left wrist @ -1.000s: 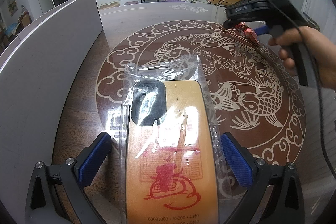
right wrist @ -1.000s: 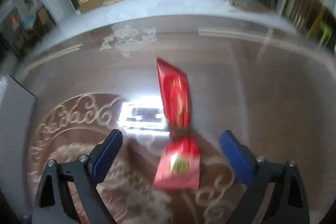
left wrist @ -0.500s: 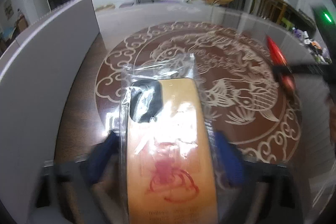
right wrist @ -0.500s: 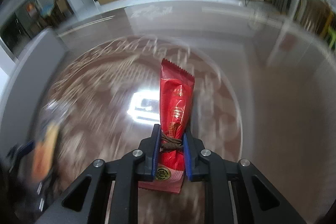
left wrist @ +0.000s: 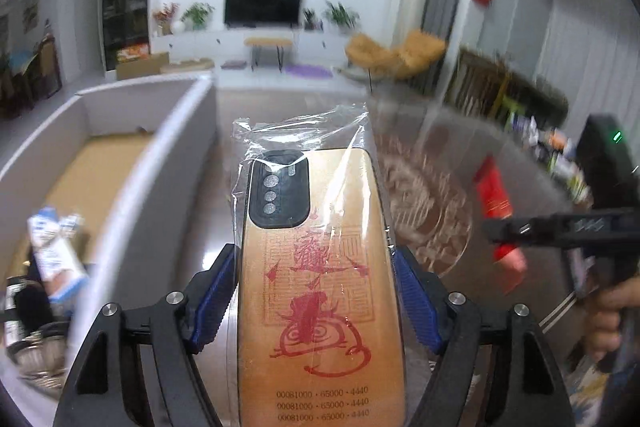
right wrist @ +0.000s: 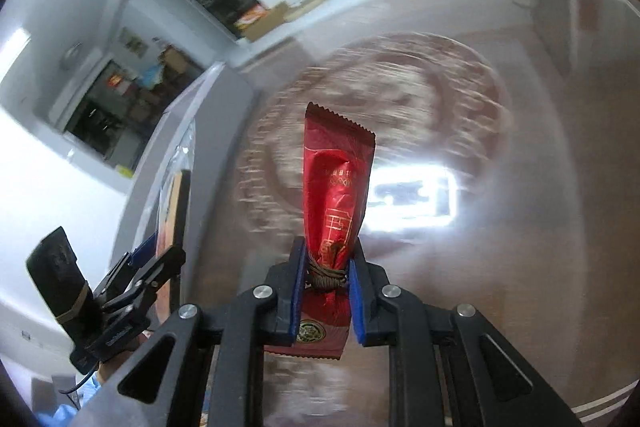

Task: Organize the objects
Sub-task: 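Carry the phone case and red packet into the white bin and open both tools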

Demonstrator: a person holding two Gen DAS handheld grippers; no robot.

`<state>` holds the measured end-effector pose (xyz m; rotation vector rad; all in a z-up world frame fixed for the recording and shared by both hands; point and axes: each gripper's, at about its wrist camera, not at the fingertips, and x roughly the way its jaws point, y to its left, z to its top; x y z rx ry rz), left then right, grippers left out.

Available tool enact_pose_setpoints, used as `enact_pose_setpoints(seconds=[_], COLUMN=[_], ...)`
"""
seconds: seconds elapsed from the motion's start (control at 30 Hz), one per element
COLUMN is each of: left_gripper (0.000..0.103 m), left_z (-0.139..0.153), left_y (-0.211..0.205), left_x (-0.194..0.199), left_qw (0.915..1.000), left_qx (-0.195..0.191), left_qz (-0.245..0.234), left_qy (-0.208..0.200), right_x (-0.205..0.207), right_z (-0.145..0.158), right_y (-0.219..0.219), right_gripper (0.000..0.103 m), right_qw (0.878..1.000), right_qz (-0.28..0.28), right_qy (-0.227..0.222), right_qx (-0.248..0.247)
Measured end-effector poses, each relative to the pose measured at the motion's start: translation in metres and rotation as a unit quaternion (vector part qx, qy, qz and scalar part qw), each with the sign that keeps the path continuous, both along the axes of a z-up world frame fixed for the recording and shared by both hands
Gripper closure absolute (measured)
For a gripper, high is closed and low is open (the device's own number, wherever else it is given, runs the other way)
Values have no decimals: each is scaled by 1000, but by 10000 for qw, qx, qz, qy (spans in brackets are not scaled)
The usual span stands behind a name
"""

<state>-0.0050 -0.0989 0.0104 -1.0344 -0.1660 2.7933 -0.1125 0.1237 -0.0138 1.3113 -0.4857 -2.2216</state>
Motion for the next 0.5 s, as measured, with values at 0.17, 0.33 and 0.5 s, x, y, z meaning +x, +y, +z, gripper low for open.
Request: enact_pose_setpoints(seconds=[0.17,0.33,0.5], left_gripper=[28,28,27], left_z=[54,54,16], left_y=[-80,-166,-221], left_x=[22,13,-7], left_qw=[9971,9851,9694], left_qx=[-39,-743,-1163], left_qz=[669,1553,2016], left_qy=[366,40,-779], right_x=[2,5,15], right_z=[60,89,77], right_y=[-116,-246,-332], right_gripper=[83,83,82], right_qw=[9933,9762,9631], right_qz=[996,2001,2572], right_qy=[587,837,703], right_qx=[-81,-3,353])
